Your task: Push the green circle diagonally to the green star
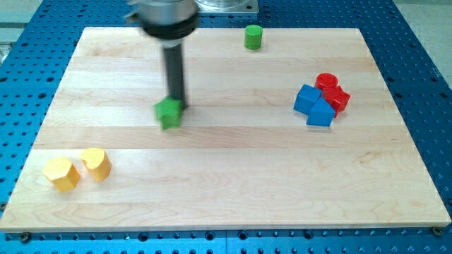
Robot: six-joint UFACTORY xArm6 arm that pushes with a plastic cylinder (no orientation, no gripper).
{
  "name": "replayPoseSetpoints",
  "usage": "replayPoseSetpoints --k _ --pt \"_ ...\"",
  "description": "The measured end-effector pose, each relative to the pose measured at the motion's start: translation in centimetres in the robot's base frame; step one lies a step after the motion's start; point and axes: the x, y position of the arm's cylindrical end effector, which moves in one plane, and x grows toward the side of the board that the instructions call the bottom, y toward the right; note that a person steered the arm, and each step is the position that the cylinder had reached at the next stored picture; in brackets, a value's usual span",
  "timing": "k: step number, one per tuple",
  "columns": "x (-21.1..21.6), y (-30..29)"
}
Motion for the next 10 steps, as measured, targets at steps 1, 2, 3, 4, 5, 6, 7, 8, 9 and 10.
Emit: replayPoseSetpoints --k 1,2,3,4,5,6,7,8,9,10 --pt "5.9 -4.9" --pt "4.1 -0.9" --pt "-3.1 6.7" --pt "-10.0 14.6" --pt "-16.1 24.8" --pt "-22.6 25.5" --pt "-20.8 21.8" --pt "-19.5 15.5" --pt "-20.4 15.4" --pt "-21.9 11.2"
